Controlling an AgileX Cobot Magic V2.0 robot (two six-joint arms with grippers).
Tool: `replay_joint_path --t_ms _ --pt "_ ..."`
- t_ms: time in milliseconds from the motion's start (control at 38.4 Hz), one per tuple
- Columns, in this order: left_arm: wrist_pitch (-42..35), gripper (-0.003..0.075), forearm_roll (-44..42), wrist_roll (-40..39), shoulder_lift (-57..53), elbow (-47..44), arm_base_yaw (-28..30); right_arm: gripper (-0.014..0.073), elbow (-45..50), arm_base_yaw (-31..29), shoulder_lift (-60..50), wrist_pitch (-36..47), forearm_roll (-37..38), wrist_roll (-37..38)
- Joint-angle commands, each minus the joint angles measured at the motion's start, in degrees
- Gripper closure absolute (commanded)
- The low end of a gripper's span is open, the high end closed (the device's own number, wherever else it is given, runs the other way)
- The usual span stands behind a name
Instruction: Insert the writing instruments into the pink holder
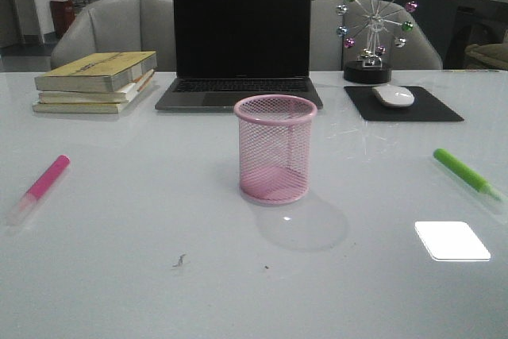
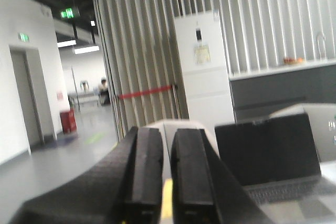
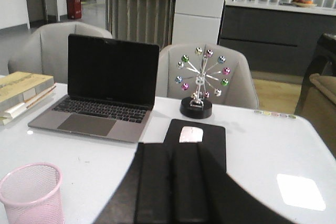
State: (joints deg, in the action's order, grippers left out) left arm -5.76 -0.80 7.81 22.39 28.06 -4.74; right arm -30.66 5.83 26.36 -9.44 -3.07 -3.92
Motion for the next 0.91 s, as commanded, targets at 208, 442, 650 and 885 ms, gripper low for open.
replay_joint_path --t_ms 208,442,650,885 --pt "-2.5 0.0298 6.8 -0.5 17.8 2.5 -0.4 0.0357 -3.1 -0.2 12.0 2.2 0.1 -0.1" --pt "-2.3 0.024 9.6 -0.5 22.4 2.5 -0.4 0.0112 -2.9 -0.2 16.6 2.3 0.2 -0.2" --pt "-2.6 0.024 11.7 -0.6 23.1 2.5 -0.4 0.0113 -7.1 -0.2 23.0 -3.1 -4.8 0.0" --pt "14.0 0.024 11.7 -0.6 23.7 6.5 -0.4 0.0113 -23.8 -0.3 36.2 -20.0 -6.1 -0.1"
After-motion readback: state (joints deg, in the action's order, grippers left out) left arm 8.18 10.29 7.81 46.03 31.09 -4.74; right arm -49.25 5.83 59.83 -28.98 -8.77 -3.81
